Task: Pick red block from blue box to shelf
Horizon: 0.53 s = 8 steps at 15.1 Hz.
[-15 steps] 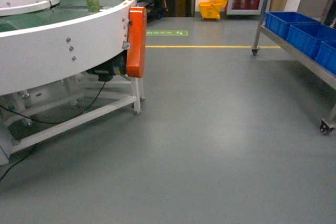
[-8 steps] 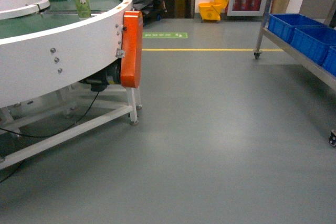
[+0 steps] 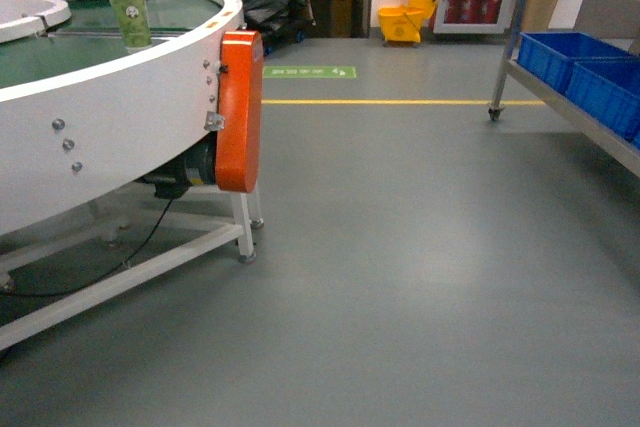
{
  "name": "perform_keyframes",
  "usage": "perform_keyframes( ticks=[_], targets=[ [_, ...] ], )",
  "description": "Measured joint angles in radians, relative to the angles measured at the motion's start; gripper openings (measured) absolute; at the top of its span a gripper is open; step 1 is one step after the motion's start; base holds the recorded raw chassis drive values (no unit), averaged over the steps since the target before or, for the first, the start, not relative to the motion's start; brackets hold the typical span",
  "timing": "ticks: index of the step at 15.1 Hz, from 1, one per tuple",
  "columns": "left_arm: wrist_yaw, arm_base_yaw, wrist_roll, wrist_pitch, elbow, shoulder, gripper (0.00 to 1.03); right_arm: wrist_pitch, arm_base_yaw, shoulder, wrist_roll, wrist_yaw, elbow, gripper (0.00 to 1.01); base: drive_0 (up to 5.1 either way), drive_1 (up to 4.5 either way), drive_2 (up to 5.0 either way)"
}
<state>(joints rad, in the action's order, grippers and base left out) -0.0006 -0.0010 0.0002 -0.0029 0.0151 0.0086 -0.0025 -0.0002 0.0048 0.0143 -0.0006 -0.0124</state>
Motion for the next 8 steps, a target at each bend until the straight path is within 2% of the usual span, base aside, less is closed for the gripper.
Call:
perform_keyframes(
  ticks=[2, 8],
  targets=[
    [0.000, 0.000, 0.000, 0.002, 0.000, 0.000, 0.98, 0.000, 0.000, 0.000, 0.000, 0.000, 0.000, 0.28, 0.0, 3.73, -3.8],
    [0.000, 0.001, 0.000, -0.001, 0.000, 0.000, 0.98, -0.002, 0.000, 0.000, 0.000, 0.000, 0.000, 0.28, -1.5, -1.48, -1.5]
  ],
)
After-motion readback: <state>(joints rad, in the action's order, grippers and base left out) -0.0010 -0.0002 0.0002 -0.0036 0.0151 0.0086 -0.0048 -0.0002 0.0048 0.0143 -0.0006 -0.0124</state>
